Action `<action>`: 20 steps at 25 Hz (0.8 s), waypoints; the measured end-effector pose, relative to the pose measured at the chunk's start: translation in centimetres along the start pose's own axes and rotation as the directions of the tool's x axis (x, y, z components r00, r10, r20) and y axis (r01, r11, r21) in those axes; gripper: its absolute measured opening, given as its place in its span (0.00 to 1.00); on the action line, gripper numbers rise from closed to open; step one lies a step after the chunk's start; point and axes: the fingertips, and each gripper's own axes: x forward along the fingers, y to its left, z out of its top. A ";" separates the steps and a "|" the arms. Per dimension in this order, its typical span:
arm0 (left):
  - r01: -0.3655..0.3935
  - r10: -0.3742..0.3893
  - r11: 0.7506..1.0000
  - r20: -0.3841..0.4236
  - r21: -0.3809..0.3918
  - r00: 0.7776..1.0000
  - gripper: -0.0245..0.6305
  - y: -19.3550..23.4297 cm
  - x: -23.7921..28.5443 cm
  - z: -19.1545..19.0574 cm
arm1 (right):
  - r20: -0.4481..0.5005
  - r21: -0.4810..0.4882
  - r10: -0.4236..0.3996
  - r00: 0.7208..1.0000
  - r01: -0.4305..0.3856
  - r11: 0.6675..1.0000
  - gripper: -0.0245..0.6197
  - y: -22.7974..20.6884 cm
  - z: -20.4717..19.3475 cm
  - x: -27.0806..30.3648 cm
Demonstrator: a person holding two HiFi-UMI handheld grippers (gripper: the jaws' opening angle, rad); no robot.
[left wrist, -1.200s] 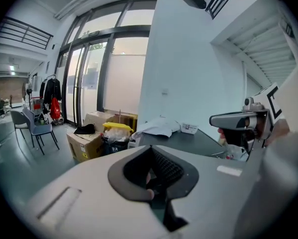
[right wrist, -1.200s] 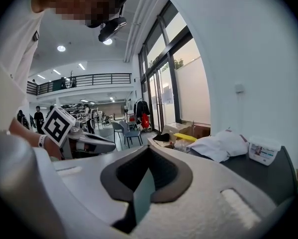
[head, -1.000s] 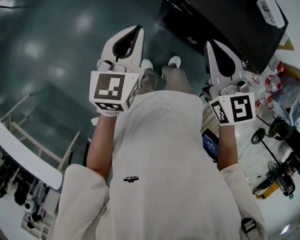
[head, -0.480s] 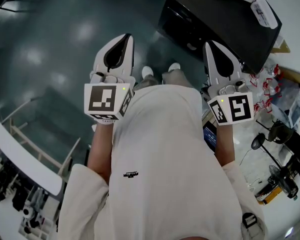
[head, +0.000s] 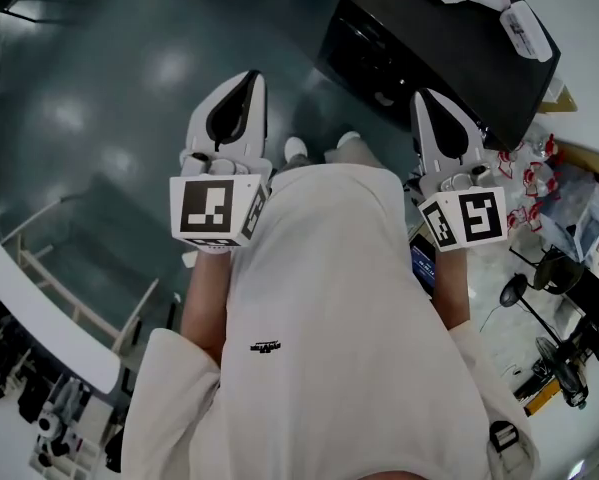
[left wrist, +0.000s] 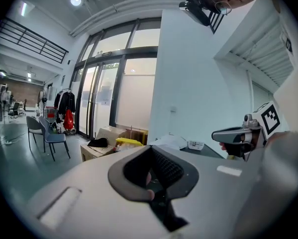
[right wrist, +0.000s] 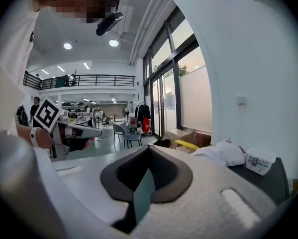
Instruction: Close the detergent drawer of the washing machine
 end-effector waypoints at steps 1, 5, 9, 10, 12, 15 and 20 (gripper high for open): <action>-0.001 0.001 1.000 0.001 0.000 1.000 0.07 0.1 -0.1 0.0 | 0.000 0.002 -0.001 1.000 0.001 1.000 0.04 0.0 -0.1 0.0; -0.007 0.007 1.000 0.006 -0.004 1.000 0.07 0.4 -0.4 0.0 | 0.006 0.002 0.004 1.000 -0.004 1.000 0.04 0.4 0.0 0.4; -0.006 0.006 1.000 0.009 -0.007 1.000 0.07 0.3 -0.7 0.1 | 0.010 -0.012 0.018 1.000 -0.018 1.000 0.04 1.1 0.2 0.5; -0.004 0.004 1.000 0.010 -0.007 1.000 0.07 0.2 -0.8 0.1 | 0.011 -0.013 0.017 1.000 -0.017 1.000 0.04 1.1 0.2 0.5; 0.001 -0.001 1.000 0.012 -0.006 1.000 0.07 0.0 -0.7 0.1 | 0.014 -0.014 0.013 1.000 -0.012 1.000 0.04 1.0 0.3 0.3; 0.009 -0.009 1.000 0.015 -0.005 1.000 0.07 -0.1 -0.7 0.2 | 0.015 -0.017 0.007 1.000 -0.007 1.000 0.04 0.9 0.4 0.3; 0.016 -0.016 1.000 0.014 -0.008 1.000 0.07 0.1 -0.8 0.3 | 0.011 -0.025 -0.003 1.000 0.004 1.000 0.04 1.2 0.5 0.2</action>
